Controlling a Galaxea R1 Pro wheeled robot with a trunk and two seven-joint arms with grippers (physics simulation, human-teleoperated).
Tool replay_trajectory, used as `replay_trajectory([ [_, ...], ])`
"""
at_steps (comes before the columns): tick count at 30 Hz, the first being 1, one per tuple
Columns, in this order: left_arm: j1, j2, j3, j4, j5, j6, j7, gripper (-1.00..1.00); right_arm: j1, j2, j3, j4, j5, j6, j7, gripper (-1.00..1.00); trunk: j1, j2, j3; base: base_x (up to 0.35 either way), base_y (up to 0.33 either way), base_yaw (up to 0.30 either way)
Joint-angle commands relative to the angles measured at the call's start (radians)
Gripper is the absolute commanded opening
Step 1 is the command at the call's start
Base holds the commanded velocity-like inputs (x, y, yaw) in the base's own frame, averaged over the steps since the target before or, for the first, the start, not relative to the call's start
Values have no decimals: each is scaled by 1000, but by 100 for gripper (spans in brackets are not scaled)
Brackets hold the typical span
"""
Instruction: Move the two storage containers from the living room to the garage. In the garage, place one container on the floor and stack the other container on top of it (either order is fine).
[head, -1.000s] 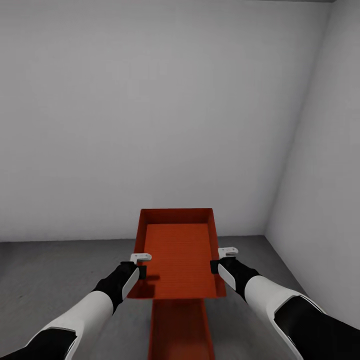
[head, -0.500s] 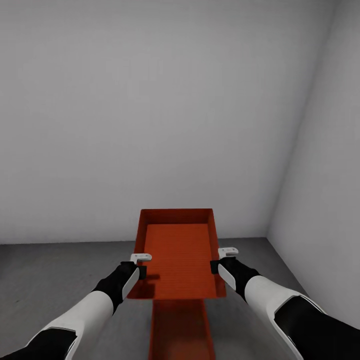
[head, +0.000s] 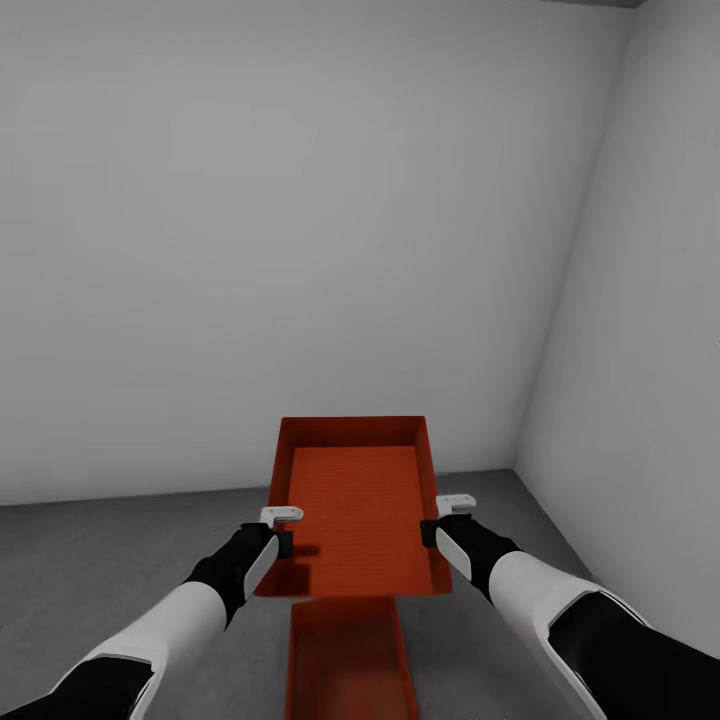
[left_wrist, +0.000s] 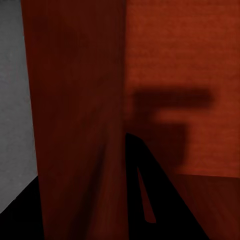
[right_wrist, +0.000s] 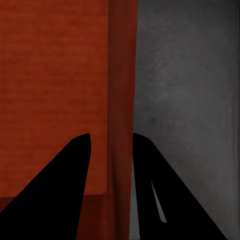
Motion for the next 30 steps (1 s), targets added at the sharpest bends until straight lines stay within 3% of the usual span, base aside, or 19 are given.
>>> replay_trajectory([
  [1,-1,6,-31,-5,15,3,10,-100,-1,-1,28,-1,-51,13,4,-100,1,-2,-2,0,0,-240],
  [18,-1,6,-31,-5,15,3,10,-100,-1,-1,28,-1,-51,13,4,-100,1,-2,-2,0,0,-48],
  [30,-1,6,-31,-5,15,3,10,-100,-1,-2,28,-1,-51,13,4,-100,1,-2,-2,0,0,213],
])
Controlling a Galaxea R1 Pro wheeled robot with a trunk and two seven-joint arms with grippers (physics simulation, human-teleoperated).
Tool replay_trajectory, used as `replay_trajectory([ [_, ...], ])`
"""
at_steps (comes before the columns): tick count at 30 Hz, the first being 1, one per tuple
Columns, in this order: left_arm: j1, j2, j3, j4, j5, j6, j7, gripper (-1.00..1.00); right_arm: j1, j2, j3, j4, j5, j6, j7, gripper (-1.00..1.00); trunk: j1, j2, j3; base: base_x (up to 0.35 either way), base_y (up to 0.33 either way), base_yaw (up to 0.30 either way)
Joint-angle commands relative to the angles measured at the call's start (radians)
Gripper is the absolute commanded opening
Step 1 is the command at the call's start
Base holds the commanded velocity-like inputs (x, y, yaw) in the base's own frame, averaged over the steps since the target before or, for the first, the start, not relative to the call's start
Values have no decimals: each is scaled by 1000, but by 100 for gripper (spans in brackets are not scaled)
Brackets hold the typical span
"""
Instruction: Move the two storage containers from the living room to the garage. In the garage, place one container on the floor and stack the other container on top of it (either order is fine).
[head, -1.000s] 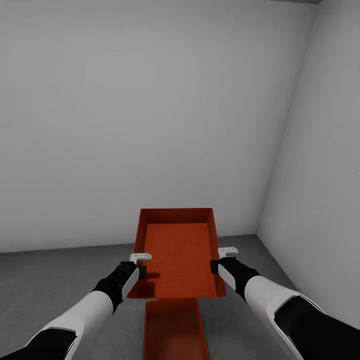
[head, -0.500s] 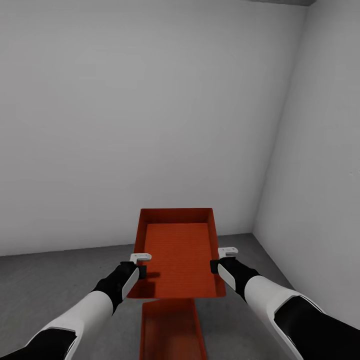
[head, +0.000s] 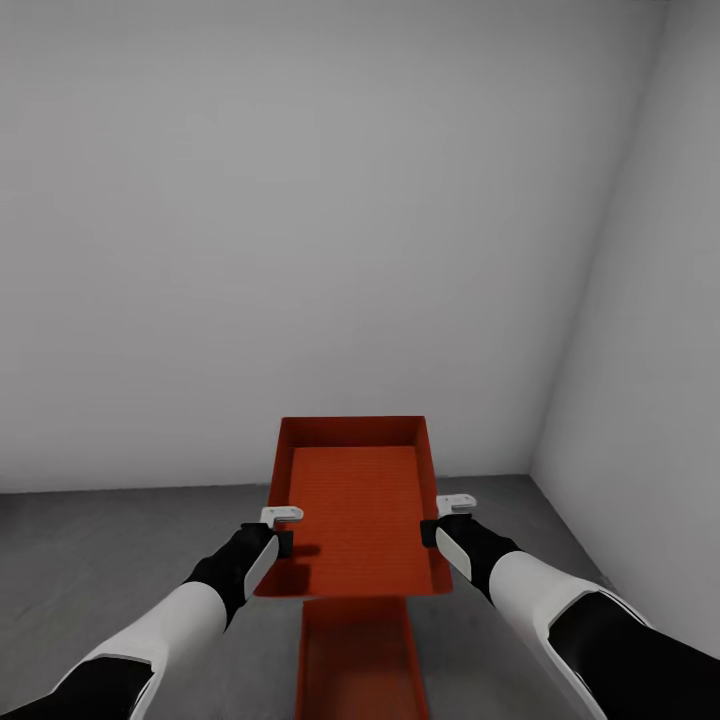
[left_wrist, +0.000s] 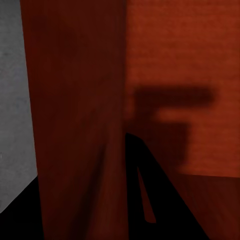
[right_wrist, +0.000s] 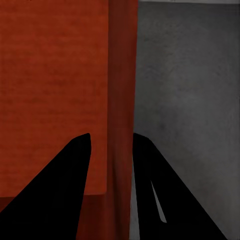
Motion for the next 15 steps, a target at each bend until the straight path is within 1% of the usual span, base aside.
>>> replay_trajectory([
  [1,-1,7,-33,-4,19,1,10,-100,-1,-1,28,-1,-52,13,3,-100,1,-2,-2,0,0,254],
  [4,-1,7,-33,-4,19,1,10,-100,-1,-1,28,-1,-52,13,3,-100,1,-2,-2,0,0,248],
  [6,-1,7,-33,-4,19,1,10,-100,-1,-2,28,-1,-52,13,3,-100,1,-2,-2,0,0,133],
  [15,-1,7,-33,-4,19,1,10,-100,-1,-1,28,-1,-52,13,4,-100,1,-2,-2,0,0,18],
])
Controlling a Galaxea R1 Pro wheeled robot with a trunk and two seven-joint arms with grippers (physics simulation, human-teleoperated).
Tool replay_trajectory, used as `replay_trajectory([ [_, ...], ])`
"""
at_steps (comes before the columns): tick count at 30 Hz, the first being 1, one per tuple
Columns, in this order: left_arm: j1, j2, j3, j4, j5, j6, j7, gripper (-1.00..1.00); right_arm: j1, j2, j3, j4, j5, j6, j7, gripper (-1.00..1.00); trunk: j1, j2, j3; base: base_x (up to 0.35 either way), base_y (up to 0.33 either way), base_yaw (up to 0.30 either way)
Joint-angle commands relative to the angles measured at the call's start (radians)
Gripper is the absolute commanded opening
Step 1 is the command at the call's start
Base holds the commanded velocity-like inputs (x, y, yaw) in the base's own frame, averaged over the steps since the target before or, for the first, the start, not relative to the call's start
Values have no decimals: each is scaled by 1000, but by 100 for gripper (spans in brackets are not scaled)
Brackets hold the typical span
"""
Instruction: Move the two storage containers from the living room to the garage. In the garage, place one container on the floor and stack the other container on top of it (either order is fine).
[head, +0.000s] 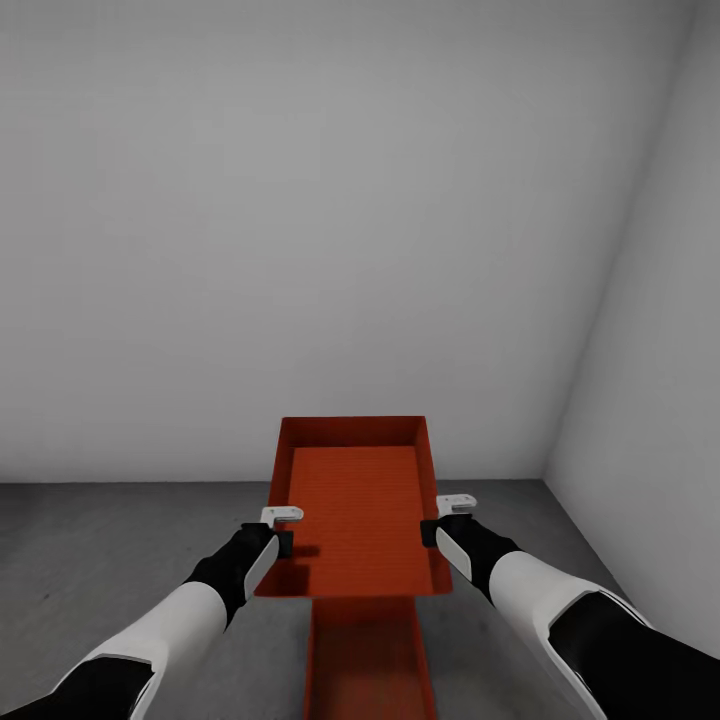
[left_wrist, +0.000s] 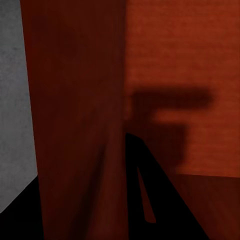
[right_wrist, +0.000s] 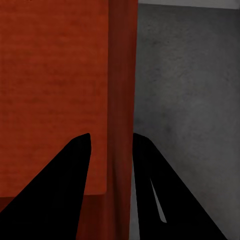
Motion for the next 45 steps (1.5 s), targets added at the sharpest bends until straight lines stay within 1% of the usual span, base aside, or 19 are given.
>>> replay_trajectory([
  [1,-1,7,-34,-5,19,2,10,-100,-1,-1,28,0,-51,13,4,-100,1,-2,-2,0,0,0],
  [32,-1,7,-34,-5,19,2,10,-100,-1,-2,28,0,-53,13,4,-100,1,-2,-2,0,0,0],
  [45,-1,7,-34,-5,19,2,10,-100,-1,-3,28,0,-53,11,3,-100,1,-2,-21,0,0,0],
])
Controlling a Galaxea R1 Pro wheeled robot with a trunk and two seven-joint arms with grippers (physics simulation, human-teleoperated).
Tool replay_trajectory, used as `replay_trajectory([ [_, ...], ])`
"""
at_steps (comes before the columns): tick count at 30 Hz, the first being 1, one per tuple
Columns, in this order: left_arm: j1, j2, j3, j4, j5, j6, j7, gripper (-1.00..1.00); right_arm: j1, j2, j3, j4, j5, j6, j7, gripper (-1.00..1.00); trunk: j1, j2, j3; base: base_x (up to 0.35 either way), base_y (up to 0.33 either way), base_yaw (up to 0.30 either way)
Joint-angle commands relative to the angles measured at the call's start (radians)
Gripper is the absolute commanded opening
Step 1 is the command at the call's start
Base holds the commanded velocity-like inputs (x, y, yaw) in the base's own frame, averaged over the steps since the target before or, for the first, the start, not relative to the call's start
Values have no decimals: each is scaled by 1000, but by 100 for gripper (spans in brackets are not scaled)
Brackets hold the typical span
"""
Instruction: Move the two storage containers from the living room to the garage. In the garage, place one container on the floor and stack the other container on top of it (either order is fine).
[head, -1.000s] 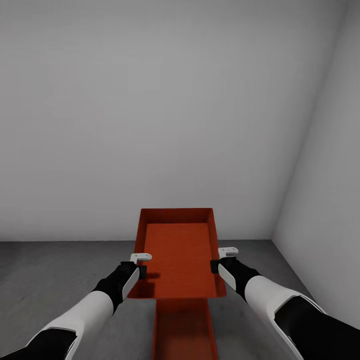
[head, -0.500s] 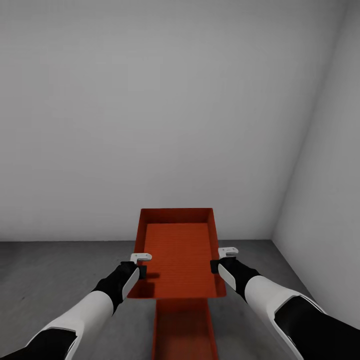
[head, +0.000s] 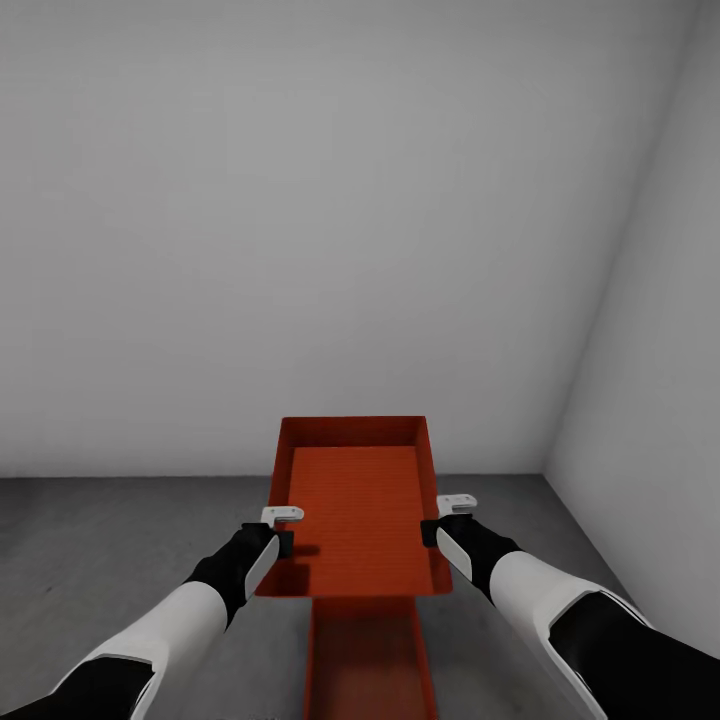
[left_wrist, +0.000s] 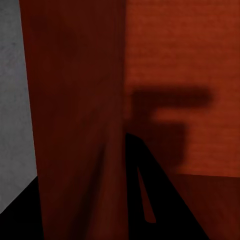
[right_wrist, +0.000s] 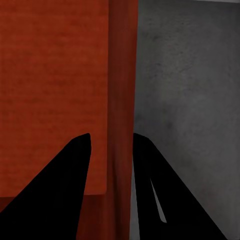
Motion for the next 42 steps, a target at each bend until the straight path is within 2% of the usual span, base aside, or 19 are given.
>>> replay_trajectory([
  [1,-1,10,-37,-5,26,0,9,-100,-1,-1,28,-1,-52,12,-1,-100,1,-3,-4,0,0,0],
  [42,0,10,-37,-5,26,0,10,-100,-1,-3,25,0,-54,11,-3,-100,1,-3,-71,0,0,0],
])
